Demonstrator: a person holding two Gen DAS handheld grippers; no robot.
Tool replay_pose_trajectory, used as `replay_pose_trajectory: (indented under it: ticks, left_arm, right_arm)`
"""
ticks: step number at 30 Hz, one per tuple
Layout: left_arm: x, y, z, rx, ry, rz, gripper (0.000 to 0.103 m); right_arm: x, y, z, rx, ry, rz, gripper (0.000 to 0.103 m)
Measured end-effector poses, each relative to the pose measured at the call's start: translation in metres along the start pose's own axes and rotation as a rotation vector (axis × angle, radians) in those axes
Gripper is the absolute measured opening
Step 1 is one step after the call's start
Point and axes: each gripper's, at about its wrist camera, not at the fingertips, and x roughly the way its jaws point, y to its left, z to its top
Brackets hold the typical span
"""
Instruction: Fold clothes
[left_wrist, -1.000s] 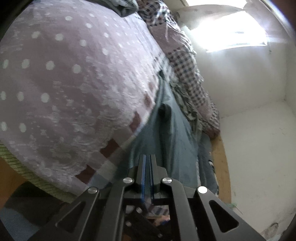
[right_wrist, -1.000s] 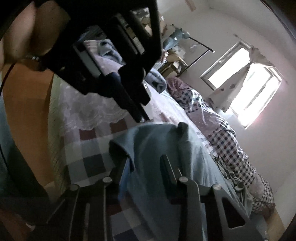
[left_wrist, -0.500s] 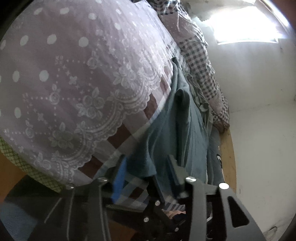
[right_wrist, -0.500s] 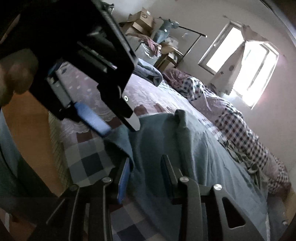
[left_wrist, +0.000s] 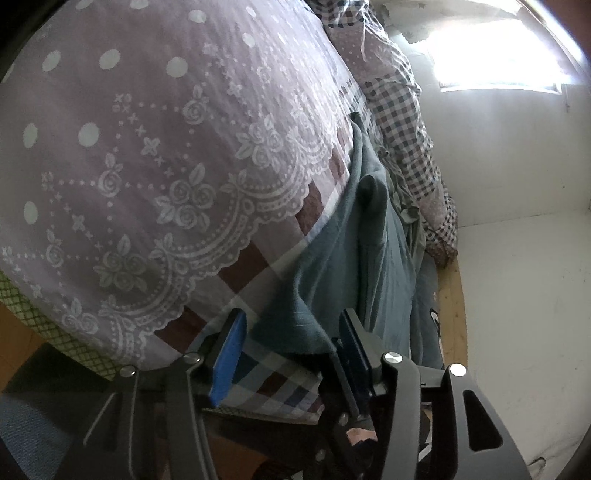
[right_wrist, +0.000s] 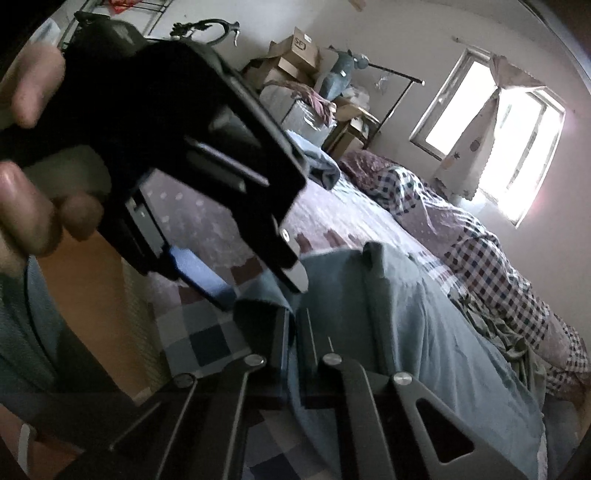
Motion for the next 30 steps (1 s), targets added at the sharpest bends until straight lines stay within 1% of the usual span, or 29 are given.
replay_pose_trajectory:
  ticks: [4,8,9,10,11,12,13,14,15,16,17,21,24,28,29,30]
  left_arm:
    - [-0.001,0.001,0.001,0.001,-0.005,-0.005,0.055]
    - [-0.002,0.002,0.002,0.000,-0.012,0.001,0.055]
    - [-0.002,0.002,0.002,0.001,-0.014,0.006,0.054]
    - [-0.002,0.002,0.001,0.002,-0.014,0.012,0.048]
    - [-0.001,0.002,0.001,0.002,-0.013,0.019,0.040]
    - [-0.001,0.002,0.001,0.003,-0.010,0.030,0.036]
    - [-0.001,0.001,0.001,0.006,-0.008,0.035,0.028]
    - [-0.001,0.000,0.000,0.012,-0.008,0.032,0.022]
    - [-0.001,-0.001,0.000,0.017,-0.008,0.030,0.018]
    - [-0.002,-0.002,-0.001,0.022,-0.008,0.027,0.009]
    - [-0.002,-0.004,-0.001,0.027,-0.008,0.025,0.006]
    - [-0.007,-0.013,0.000,0.040,-0.020,-0.034,0.004]
    - [-0.011,-0.020,0.000,0.048,-0.030,-0.082,0.004]
    - [-0.010,-0.026,0.003,0.054,-0.029,-0.112,0.004]
    - [-0.009,-0.028,0.004,0.055,-0.028,-0.118,0.004]
    - [-0.008,-0.029,0.004,0.056,-0.027,-0.125,0.004]
  right_arm:
    - [-0.003,0.012,-0.002,-0.037,0.000,0.017,0.002]
    - [-0.001,0.018,-0.006,-0.054,0.035,0.028,0.002]
    - [0.000,0.019,-0.007,-0.055,0.046,0.031,0.002]
    - [0.000,0.020,-0.008,-0.053,0.057,0.035,0.003]
    - [0.000,0.020,-0.009,-0.050,0.065,0.036,0.009]
    - [0.000,0.021,-0.011,-0.050,0.069,0.032,0.016]
    - [-0.001,0.022,-0.012,-0.053,0.068,0.030,0.019]
    - [-0.001,0.023,-0.012,-0.059,0.066,0.025,0.029]
    - [-0.002,0.025,-0.013,-0.065,0.062,0.017,0.042]
    - [-0.003,0.026,-0.013,-0.069,0.056,0.008,0.045]
    - [-0.004,0.027,-0.013,-0.073,0.049,-0.003,0.047]
    - [-0.007,0.030,-0.012,-0.108,0.019,-0.071,0.054]
    - [-0.008,0.032,-0.011,-0.136,0.003,-0.124,0.054]
    - [-0.005,0.028,-0.004,-0.167,-0.019,-0.210,0.054]
    - [-0.004,0.026,-0.002,-0.168,-0.020,-0.237,0.057]
    - [-0.001,0.022,-0.001,-0.167,-0.015,-0.263,0.065]
